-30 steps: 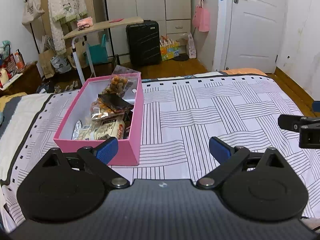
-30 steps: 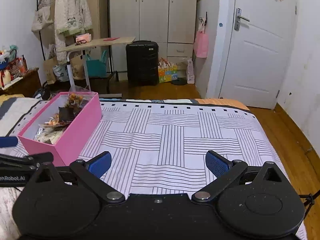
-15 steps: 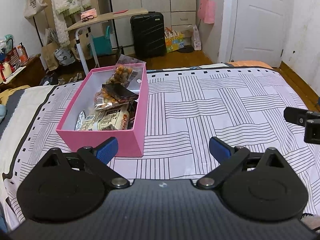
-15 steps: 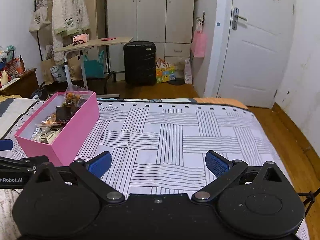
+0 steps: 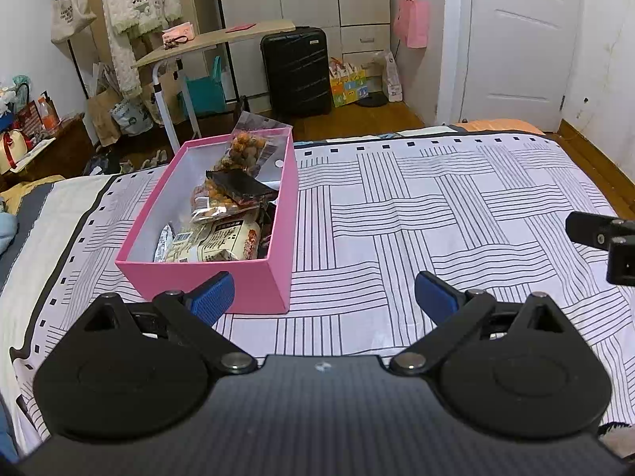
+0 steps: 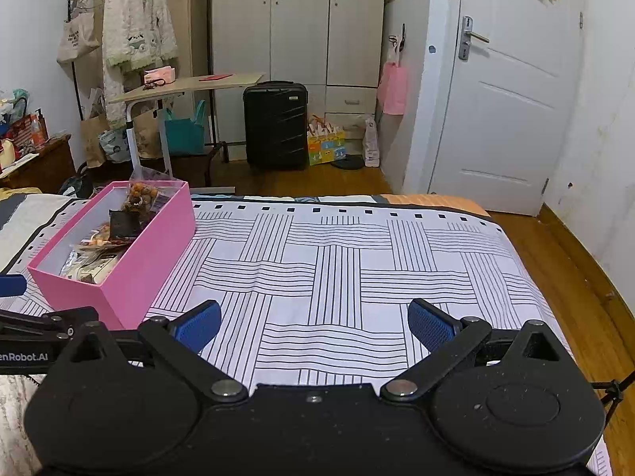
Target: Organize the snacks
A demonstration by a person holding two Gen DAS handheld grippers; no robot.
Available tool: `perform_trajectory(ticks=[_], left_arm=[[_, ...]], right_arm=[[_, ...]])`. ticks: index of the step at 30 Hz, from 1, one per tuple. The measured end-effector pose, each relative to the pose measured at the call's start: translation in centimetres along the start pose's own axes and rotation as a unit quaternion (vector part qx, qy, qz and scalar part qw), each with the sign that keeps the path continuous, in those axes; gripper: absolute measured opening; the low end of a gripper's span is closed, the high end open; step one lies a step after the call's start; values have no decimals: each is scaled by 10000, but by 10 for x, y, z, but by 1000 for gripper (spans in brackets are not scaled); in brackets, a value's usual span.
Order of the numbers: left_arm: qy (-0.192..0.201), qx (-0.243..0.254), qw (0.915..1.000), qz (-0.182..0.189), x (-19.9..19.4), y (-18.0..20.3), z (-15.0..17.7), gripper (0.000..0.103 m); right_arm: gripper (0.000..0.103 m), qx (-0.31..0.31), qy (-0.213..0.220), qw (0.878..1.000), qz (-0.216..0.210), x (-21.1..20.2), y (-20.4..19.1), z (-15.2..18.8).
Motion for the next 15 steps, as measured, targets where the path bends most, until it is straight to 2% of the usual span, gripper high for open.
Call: perform_trajectory(ticks=[15], left_arm=[[188, -120, 9997, -40, -4, -3, 0, 99]], right_arm=[[102, 6, -34, 10000, 24, 2, 0, 0]])
Point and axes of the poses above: each gripper's, at about its wrist camera, not at the fingertips, and x roughly the way its jaws point, y to its right, z to its underside, the point moved 6 cm from there along x, roughly the way its jaws point, and after that the axes turned 3 degrees about x, right-handed, at the moved point
